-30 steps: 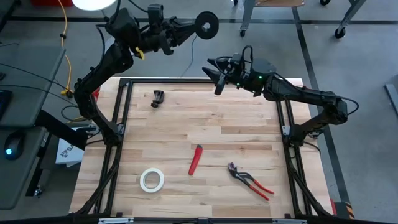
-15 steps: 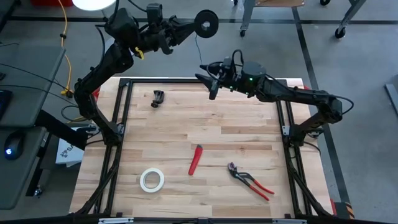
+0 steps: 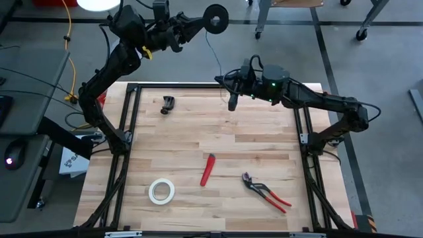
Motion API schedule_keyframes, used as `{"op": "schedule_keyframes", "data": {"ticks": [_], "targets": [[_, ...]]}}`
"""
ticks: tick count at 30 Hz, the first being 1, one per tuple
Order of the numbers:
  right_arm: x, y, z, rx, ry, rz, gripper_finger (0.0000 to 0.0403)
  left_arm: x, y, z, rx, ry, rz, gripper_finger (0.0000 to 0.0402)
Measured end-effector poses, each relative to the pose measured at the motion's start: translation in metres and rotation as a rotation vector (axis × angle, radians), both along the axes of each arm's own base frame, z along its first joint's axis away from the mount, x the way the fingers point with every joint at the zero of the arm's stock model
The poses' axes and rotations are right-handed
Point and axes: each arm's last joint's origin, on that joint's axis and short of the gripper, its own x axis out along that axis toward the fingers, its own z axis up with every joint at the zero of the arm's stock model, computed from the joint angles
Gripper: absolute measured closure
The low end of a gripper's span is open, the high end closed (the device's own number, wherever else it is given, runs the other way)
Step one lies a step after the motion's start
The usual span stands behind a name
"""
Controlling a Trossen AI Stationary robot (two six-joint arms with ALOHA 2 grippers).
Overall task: Coil cords
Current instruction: Coil the blue wire cable onto the black spool
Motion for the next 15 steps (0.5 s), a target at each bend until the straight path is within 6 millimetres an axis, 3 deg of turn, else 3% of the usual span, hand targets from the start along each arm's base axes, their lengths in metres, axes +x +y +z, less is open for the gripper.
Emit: {"op": "schedule_keyframes", "data": {"ticks": [12, 15], "targets": [[-0.0016, -0.001, 0.0036, -0.01, 0.0, -0.018, 0.0377, -0.0001, -0.0005, -0.0002, 0.005, 0.006, -0.015, 0.0401], [-0.0017, -0.0015, 0.0022, -0.014, 0.017, -0.02, 0.0388, 0.0, 0.0, -0.0009, 0.013, 0.016, -0.011, 0.0401]]}}
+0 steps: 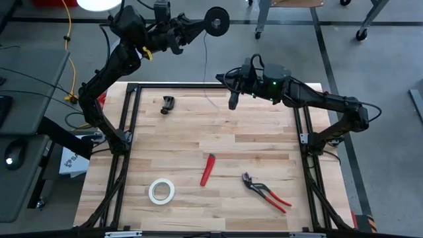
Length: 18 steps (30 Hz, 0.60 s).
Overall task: Coil cords
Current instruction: Coil the blue wire cable onto the black spool
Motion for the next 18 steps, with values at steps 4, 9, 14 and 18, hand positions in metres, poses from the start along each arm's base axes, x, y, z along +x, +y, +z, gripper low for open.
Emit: {"op": "schedule_keyframes", "data": {"ticks": [4, 9, 14, 18], "targets": [[0.0, 0.0, -0.002, 0.034, 0.015, -0.002, 0.04, -0.005, 0.006, 0.0, -0.002, 0.009, 0.024, 0.0401], [0.0, 0.001, -0.002, 0.038, 0.011, 0.001, 0.0402, -0.016, 0.013, -0.001, -0.026, 0.055, 0.062, 0.0401], [-0.002, 0.002, -0.001, 0.054, 0.001, 0.023, 0.0403, -0.029, 0.016, -0.006, -0.061, 0.163, 0.098, 0.0401], [-0.003, 0.001, 0.001, 0.079, -0.012, 0.054, 0.0402, -0.039, 0.016, -0.006, -0.071, 0.191, 0.124, 0.0401]]}}
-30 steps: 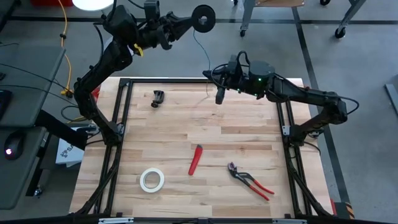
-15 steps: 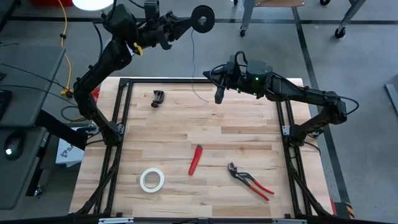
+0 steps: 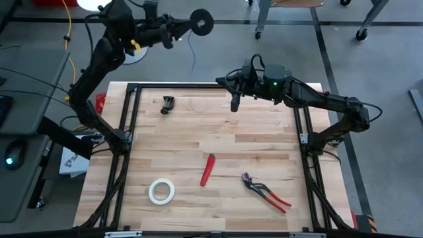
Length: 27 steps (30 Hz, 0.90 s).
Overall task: Coil cords
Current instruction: Coil the blue wire cable onto the black spool
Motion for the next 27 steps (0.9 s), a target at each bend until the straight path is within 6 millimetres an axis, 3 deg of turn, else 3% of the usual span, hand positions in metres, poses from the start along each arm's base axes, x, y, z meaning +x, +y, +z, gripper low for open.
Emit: {"op": "schedule_keyframes", "data": {"ticks": [8, 12, 19, 27], "targets": [[0.002, -0.009, 0.0, 0.043, -0.039, -0.04, 0.039, 0.002, -0.002, 0.003, 0.002, -0.034, -0.016, 0.0401], [0.008, -0.016, -0.001, 0.113, -0.109, -0.056, 0.0345, 0.004, -0.006, 0.006, 0.014, -0.066, -0.035, 0.0401], [0.029, -0.023, -0.01, 0.203, -0.199, -0.022, 0.023, 0.009, -0.014, 0.012, 0.02, -0.14, -0.098, 0.0401], [0.043, -0.024, -0.024, 0.144, -0.151, -0.065, 0.021, 0.012, -0.021, 0.015, 0.025, -0.172, -0.128, 0.0401]]}}
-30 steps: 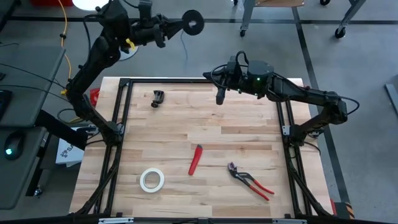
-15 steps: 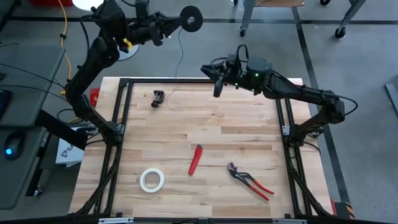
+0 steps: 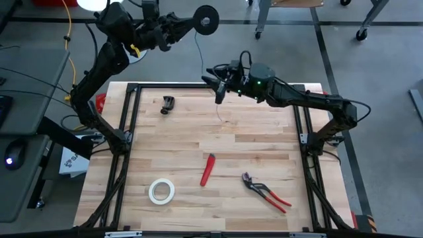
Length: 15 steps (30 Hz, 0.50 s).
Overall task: Coil cords
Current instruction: Coil the blue wire cable onto the black spool
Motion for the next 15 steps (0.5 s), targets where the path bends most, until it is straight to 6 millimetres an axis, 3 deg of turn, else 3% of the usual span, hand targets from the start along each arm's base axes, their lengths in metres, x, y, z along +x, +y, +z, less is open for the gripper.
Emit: {"op": "schedule_keyframes", "data": {"ticks": [15], "targets": [[-0.0002, 0.0013, 0.0005, -0.039, 0.012, -0.026, 0.0219, 0.0051, -0.0057, -0.0006, 0.002, -0.003, -0.023, 0.0401]]}}
